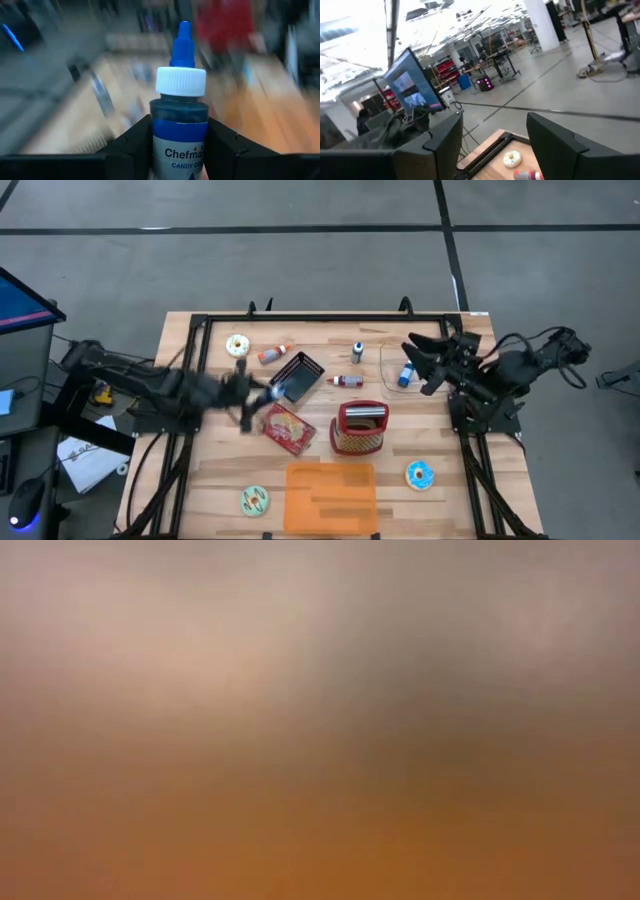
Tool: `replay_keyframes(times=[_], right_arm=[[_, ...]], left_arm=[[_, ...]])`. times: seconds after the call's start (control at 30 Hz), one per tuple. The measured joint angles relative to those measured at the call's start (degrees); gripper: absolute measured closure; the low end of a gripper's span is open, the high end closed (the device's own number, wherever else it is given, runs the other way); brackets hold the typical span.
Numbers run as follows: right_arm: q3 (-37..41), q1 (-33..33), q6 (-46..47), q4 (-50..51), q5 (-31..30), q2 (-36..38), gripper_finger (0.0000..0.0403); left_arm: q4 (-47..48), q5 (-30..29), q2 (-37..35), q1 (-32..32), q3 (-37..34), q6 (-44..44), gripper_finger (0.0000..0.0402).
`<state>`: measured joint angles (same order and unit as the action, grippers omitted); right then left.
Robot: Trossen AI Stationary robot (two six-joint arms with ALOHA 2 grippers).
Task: Pick & Place Food Item
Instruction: Put the bottom blue food coloring bottle into the transparent bin
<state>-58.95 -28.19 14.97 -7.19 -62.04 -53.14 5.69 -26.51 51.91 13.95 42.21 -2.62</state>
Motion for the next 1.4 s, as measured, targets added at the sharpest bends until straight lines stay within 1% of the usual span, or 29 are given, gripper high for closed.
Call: replay_keyframes(times=[0.1,0.2,0.27,0.37,0.5,0.57,0.73,0.9,0.97,1.2,1.3,1.4], right_arm=[[-4.16,4.83,1.19,6.67,4.43,-2.86,0.0191],[-7.80,11.85,5.41,10.58,11.02,-6.06,0.0191],[-9.94,16.69,6.88,11.16,16.68,-8.19,0.0191],[-13.30,22.65,6.19,11.82,23.73,-12.13,0.0191],[-17.44,28.66,5.12,12.12,32.19,-16.73,0.0185],[-19.30,30.89,4.50,11.94,35.11,-18.23,0.0177],[-22.47,33.58,1.84,12.80,36.54,-19.24,0.0154],[-23.07,34.72,0.87,12.83,38.70,-19.28,0.0138],[-23.07,35.02,0.52,13.02,39.32,-19.39,0.0137],[-23.06,35.11,-1.91,11.01,40.13,-23.63,0.0136],[-23.06,35.11,-2.23,9.11,40.49,-25.19,0.0136],[-23.06,34.97,-4.43,5.26,40.63,-26.04,0.0136]], left_arm=[[-9.20,6.46,3.70,-9.03,2.58,3.34,0.0267],[-11.86,12.99,9.98,-15.46,6.90,3.35,0.0266],[-13.68,15.07,13.88,-17.65,10.68,3.33,0.0266],[-16.45,16.40,19.36,-19.38,16.52,3.33,0.0266],[-17.15,18.32,26.42,-21.30,24.24,1.98,0.0266],[-16.76,18.48,28.64,-22.05,27.27,0.98,0.0266],[-17.36,17.82,31.27,-23.67,31.71,0.81,0.0266],[-18.57,17.66,31.82,-25.50,33.95,0.65,0.0266],[-18.39,17.68,31.95,-26.16,34.29,0.56,0.0266],[-18.74,18.15,31.98,-26.49,34.73,0.44,0.0266],[-18.59,18.37,31.98,-26.47,34.73,0.42,0.0266],[-18.56,18.39,31.98,-26.22,34.73,0.42,0.0266]])
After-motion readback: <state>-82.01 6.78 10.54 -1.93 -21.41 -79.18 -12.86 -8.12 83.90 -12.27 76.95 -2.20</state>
